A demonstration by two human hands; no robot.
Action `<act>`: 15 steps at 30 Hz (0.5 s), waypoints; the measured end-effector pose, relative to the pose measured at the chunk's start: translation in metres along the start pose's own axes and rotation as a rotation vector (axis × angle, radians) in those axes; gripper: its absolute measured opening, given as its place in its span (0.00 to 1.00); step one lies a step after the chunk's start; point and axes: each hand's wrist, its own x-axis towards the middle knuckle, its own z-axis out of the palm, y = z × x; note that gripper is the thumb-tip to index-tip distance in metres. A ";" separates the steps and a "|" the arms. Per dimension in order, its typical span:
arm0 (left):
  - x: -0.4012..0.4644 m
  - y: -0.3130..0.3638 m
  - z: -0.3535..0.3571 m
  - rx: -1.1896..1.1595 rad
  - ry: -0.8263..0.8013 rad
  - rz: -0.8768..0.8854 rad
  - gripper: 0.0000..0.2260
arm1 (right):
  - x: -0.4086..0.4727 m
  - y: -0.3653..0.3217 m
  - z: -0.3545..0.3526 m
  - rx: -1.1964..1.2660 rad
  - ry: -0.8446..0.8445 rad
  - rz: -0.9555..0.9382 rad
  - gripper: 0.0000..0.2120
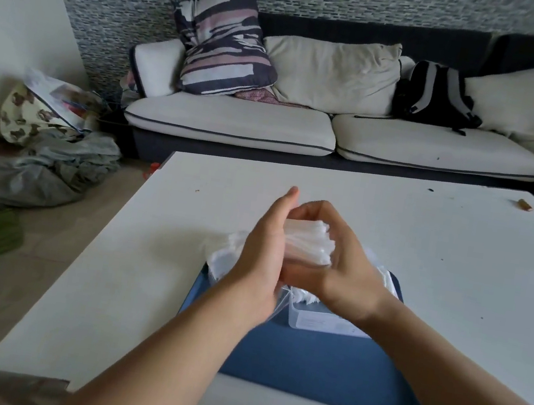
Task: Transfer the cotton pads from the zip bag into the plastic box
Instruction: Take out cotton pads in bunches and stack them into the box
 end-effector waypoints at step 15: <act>0.005 0.003 0.001 0.120 -0.148 -0.096 0.14 | 0.001 -0.004 -0.011 -0.253 0.169 -0.056 0.22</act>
